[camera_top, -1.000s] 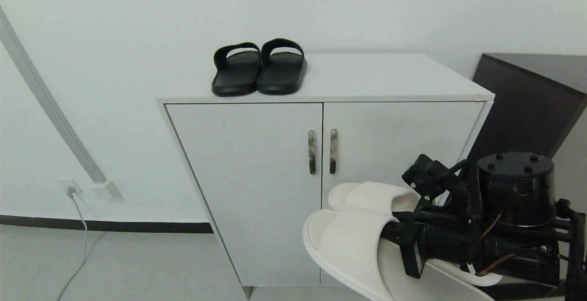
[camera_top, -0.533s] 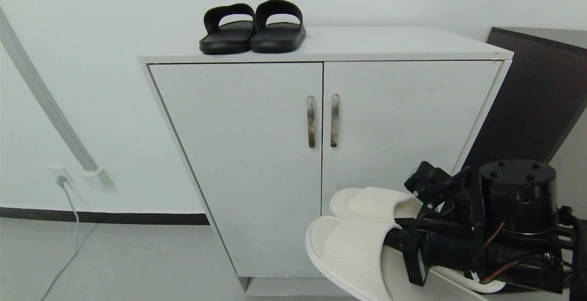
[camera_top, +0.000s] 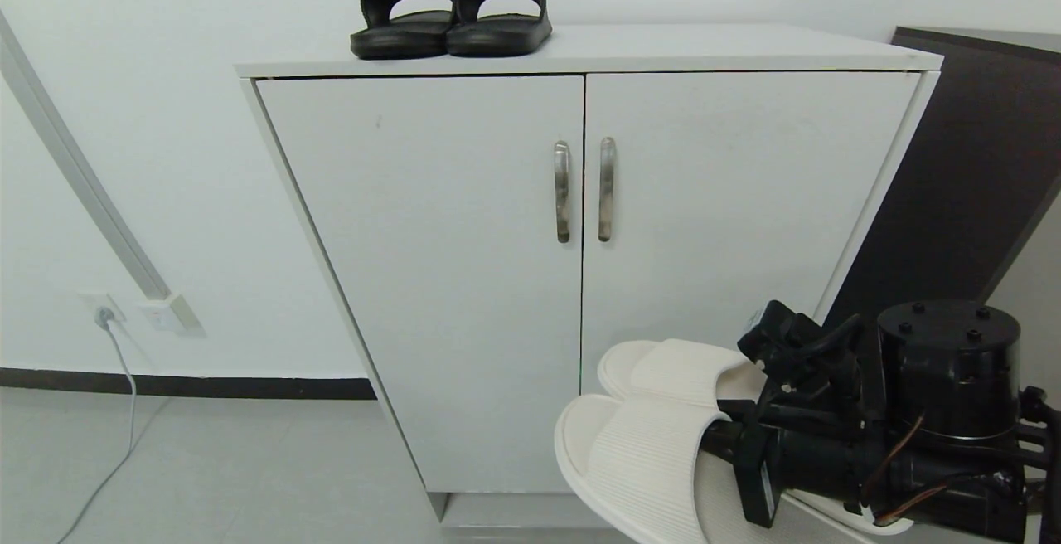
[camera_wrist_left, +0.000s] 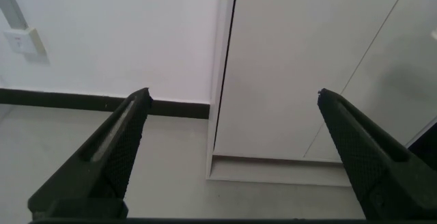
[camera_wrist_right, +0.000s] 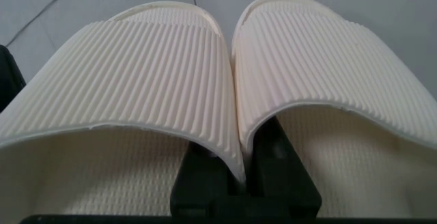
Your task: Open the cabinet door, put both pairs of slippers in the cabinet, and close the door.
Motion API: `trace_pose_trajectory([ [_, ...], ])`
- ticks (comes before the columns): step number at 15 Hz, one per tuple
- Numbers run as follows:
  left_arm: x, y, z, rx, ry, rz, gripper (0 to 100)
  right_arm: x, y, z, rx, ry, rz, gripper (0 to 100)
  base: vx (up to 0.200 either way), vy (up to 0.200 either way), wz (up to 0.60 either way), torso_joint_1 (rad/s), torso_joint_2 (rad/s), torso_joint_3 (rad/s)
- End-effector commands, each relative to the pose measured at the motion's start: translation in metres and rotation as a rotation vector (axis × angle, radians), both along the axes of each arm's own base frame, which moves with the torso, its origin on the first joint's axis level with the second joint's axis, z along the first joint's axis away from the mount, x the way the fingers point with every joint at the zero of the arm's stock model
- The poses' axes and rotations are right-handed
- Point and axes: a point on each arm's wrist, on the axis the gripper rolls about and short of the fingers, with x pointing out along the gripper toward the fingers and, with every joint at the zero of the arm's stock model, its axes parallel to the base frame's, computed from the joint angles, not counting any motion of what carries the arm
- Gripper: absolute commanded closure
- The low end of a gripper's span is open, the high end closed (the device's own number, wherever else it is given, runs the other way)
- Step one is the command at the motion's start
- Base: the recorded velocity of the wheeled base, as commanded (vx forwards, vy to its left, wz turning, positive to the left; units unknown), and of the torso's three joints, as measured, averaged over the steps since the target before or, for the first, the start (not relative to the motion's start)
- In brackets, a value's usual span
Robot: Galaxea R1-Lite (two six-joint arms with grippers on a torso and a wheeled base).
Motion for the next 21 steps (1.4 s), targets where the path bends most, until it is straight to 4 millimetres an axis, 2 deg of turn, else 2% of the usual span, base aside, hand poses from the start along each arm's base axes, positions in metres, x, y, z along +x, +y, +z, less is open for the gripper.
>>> trace_pose_trajectory([
  [1, 0.000, 0.000, 0.000, -0.007, -0.001, 0.005, 0, 0.000, 0.000, -0.001, -0.004, 0.005, 0.001, 100, 0.000, 0.000, 0.00, 0.000, 0.00, 0.000],
  [7, 0.007, 0.000, 0.003, 0.022, 0.089, -0.012, 0, -0.003, 0.001, -0.002, 0.002, -0.010, 0.014, 100, 0.000, 0.000, 0.00, 0.000, 0.00, 0.000],
  [8, 0.008, 0.000, 0.012, 0.011, 0.081, -0.017, 0, -0.003, 0.001, -0.003, 0.003, -0.011, 0.015, 100, 0.000, 0.000, 0.00, 0.000, 0.00, 0.000],
  [9, 0.009, -0.001, 0.051, -0.089, 0.008, -0.055, 0, -0.003, 0.001, -0.003, 0.002, -0.010, 0.015, 100, 0.000, 0.000, 0.00, 0.000, 0.00, 0.000],
  [10, 0.012, -0.002, 0.075, -0.147, -0.006, -0.104, 0, -0.003, 0.002, -0.004, 0.000, -0.009, 0.015, 100, 0.000, 0.000, 0.00, 0.000, 0.00, 0.000],
  [11, 0.023, -0.003, 0.087, -0.147, 0.041, -0.154, 0, -0.004, 0.002, -0.004, 0.000, -0.009, 0.017, 100, 0.000, 0.000, 0.00, 0.000, 0.00, 0.000],
  [14, 0.064, -0.008, 0.099, -0.160, 0.143, -0.303, 0, -0.005, 0.002, -0.002, 0.006, -0.015, 0.020, 100, 0.000, 0.000, 0.00, 0.000, 0.00, 0.000],
  [15, 0.076, -0.009, 0.100, -0.166, 0.165, -0.354, 0, -0.005, 0.002, -0.002, 0.006, -0.015, 0.020, 100, 0.000, 0.000, 0.00, 0.000, 0.00, 0.000],
  [16, 0.078, -0.009, 0.099, -0.167, 0.170, -0.364, 0, -0.005, 0.002, -0.002, 0.006, -0.015, 0.020, 100, 0.000, 0.000, 0.00, 0.000, 0.00, 0.000],
  [17, 0.098, -0.013, 0.100, -0.177, 0.209, -0.467, 0, -0.005, 0.002, -0.002, 0.005, -0.014, 0.020, 100, 0.000, 0.000, 0.00, 0.000, 0.00, 0.000],
  [21, 0.140, -0.034, 0.107, -0.167, 0.232, -0.671, 0, -0.004, 0.002, -0.003, 0.002, -0.009, 0.019, 100, 0.000, 0.000, 0.00, 0.000, 0.00, 0.000],
])
